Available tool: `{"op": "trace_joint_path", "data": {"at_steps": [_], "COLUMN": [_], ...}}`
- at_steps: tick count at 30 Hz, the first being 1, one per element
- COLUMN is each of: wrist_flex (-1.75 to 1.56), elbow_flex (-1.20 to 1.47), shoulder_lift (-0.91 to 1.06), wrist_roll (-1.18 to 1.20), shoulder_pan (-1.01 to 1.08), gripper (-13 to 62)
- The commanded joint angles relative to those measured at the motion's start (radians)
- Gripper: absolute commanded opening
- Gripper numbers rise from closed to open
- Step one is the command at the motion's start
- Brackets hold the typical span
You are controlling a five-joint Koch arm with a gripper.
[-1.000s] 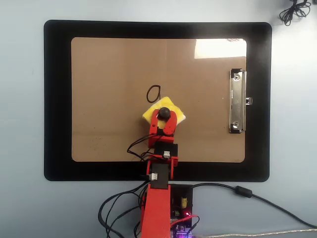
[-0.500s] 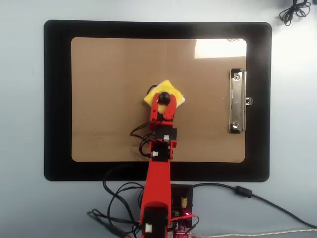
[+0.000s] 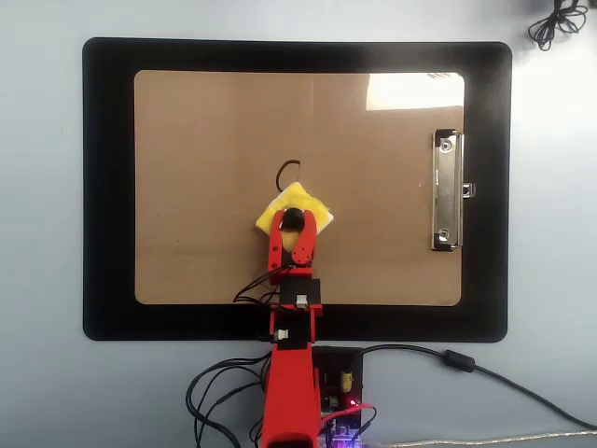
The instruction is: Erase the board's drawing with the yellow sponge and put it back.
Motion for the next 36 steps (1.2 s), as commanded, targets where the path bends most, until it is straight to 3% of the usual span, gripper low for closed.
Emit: {"op": "trace_joint_path", "data": {"at_steps": [1,9,13,18,21,24,31,33,36], "wrist_flex": [-0.031,-0.035,-0.037,-0.029,-0.026,-0.037,-0.041,-0.04,-0.041], "elbow_flex": [-0.026,-0.643,-0.46,-0.017,0.072,-0.003,-0.548,-0.571,-0.405], "shoulder_lift": [-0.011,-0.617,-0.479,-0.028,0.103,-0.028,-0.584,-0.589,-0.453], "wrist_roll": [-0.049,-0.064,-0.064,-0.063,-0.06,-0.055,-0.064,-0.063,-0.064], "shoulder_pan": [-0.023,-0.034,-0.034,-0.037,-0.035,-0.028,0.025,0.025,0.017], "gripper": [-8.0,-8.0,-8.0,-8.0,-8.0,-8.0,-8.0,-8.0,-8.0]}}
